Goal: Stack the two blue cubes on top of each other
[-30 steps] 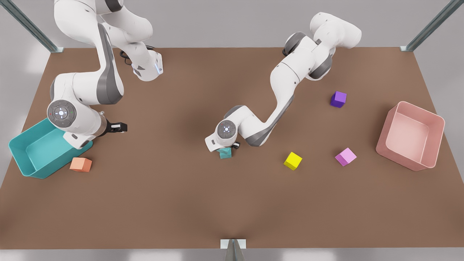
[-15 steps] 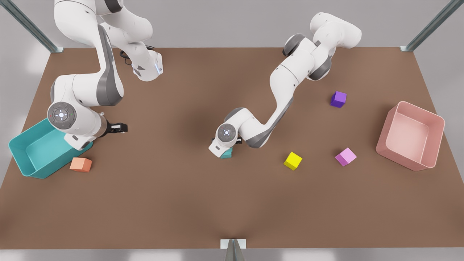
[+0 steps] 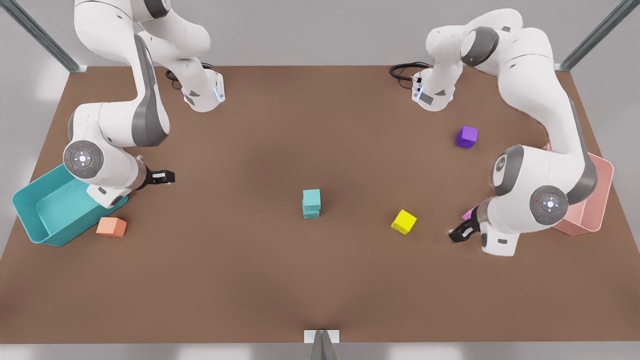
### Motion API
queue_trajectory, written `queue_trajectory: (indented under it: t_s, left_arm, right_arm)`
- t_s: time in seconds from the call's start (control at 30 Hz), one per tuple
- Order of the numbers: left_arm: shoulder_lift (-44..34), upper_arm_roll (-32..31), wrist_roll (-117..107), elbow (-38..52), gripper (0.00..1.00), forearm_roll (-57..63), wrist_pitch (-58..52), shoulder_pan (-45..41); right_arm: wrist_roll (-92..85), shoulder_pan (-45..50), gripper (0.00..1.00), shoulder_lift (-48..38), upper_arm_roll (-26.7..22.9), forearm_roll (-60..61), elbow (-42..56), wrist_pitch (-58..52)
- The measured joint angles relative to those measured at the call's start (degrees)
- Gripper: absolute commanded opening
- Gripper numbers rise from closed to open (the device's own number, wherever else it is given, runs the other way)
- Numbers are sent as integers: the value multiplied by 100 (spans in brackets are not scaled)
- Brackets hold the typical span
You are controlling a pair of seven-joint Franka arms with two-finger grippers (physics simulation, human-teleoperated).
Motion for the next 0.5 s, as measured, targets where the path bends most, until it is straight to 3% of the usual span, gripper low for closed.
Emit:
queue_trajectory:
  t_s: [0.03,0.07,0.13,0.4,0.47,0.5]
  left_arm:
    - [-666,152,221,-911,100,-18,7,17]
    - [-1083,283,432,-1280,100,-75,-146,-32]
    - [-1406,380,820,-1287,100,-200,-511,-61]
    - [-1335,409,2001,-1212,100,-453,-1250,-113]
    - [-1260,399,2224,-1210,100,-473,-1362,-118]
    - [-1241,383,2326,-1175,100,-479,-1404,-126]
  right_arm:
    - [-4,-1,100,-2,-2,-7,9,-1]
    - [-8,-2,100,-4,-3,-17,26,-2]
    - [-17,-2,100,-5,-3,-31,44,-3]
    - [-31,3,100,149,-4,-20,31,-117]
    - [-26,7,100,556,-4,-21,88,-393]
    - [-24,11,100,1443,-8,-46,651,-763]
